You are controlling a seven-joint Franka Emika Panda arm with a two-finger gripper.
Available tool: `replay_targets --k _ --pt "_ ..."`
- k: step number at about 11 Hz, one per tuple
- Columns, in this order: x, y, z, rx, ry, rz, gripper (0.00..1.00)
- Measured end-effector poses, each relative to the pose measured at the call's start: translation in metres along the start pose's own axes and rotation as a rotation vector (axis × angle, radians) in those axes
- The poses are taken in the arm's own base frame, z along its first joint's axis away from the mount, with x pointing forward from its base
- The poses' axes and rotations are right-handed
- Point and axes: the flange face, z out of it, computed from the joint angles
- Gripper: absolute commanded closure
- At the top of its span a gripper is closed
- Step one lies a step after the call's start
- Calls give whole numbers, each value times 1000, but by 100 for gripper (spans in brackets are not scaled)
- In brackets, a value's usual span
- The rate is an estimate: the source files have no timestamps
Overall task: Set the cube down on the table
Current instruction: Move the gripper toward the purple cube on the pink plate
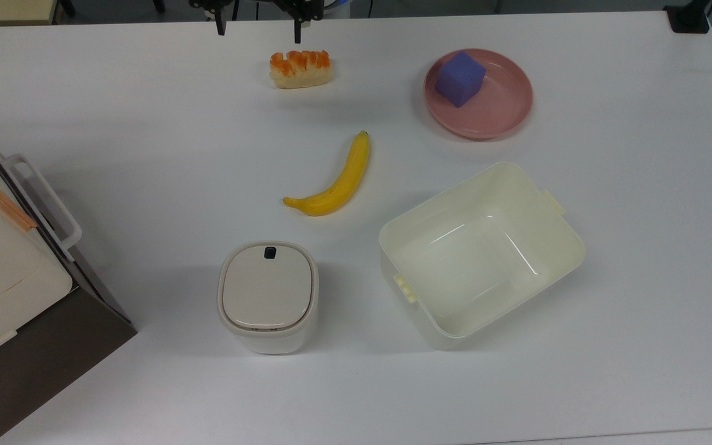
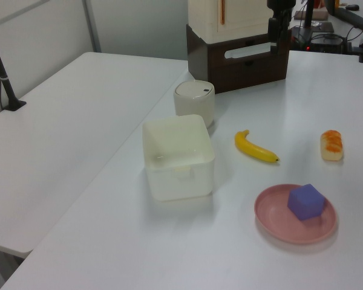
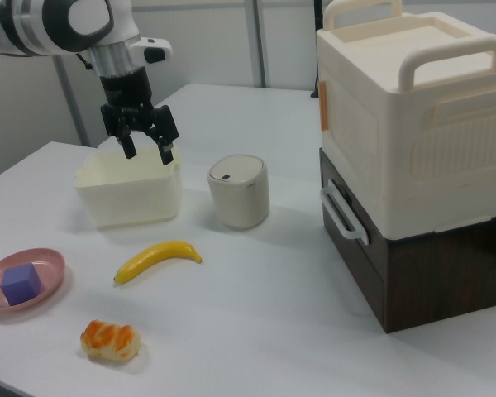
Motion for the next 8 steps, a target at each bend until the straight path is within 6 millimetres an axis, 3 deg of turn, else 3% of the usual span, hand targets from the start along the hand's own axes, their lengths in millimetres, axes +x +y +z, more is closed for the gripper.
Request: replay_targets --k 8 --pt "1 -14 0 3 7 -26 0"
